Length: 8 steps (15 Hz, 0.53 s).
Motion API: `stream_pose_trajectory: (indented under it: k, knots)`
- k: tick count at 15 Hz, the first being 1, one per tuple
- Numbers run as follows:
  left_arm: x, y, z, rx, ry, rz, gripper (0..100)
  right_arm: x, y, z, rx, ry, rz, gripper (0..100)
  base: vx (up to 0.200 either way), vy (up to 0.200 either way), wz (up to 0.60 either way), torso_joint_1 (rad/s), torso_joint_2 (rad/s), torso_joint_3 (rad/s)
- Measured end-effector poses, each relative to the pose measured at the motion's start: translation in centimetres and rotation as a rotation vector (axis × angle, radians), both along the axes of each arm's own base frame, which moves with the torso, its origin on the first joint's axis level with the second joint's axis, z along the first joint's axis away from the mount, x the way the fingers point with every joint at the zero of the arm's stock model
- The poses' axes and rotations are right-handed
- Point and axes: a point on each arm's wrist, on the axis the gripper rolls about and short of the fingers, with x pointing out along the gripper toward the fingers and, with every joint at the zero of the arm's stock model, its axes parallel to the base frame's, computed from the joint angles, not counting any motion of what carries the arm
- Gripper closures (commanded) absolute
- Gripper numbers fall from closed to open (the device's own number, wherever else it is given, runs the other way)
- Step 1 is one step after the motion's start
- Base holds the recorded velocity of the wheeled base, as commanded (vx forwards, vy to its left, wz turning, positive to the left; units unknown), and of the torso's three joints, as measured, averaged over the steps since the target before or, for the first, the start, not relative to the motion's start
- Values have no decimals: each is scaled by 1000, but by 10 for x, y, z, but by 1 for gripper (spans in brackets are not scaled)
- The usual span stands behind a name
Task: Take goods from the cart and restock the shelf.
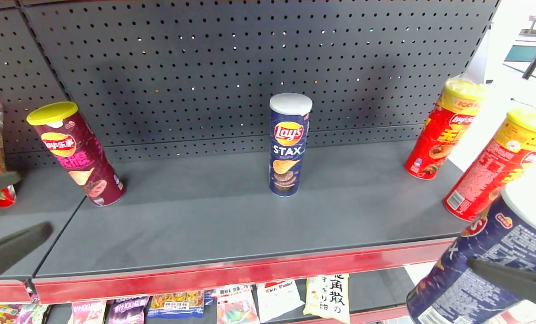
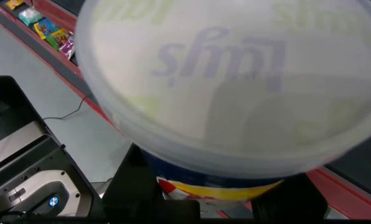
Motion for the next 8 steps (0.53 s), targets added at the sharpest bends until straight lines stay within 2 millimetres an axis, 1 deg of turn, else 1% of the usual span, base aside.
stream_pose_trajectory:
  k: [2,4,6,8]
  knots:
    - [52,-22,10,24,48,-153,0,1,0,2,1,-3,-3,100,0,0,0,0,0,0]
    - [101,-50,10,41,60,-269,0,2,0,4,3,-8,-8,100,0,0,0,0,0,0]
    - [142,-78,4,58,56,-345,0,2,0,6,5,-11,-10,100,0,0,0,0,0,0]
    - [176,-99,-1,75,36,-386,0,2,0,6,5,-10,-10,100,0,0,0,0,0,0]
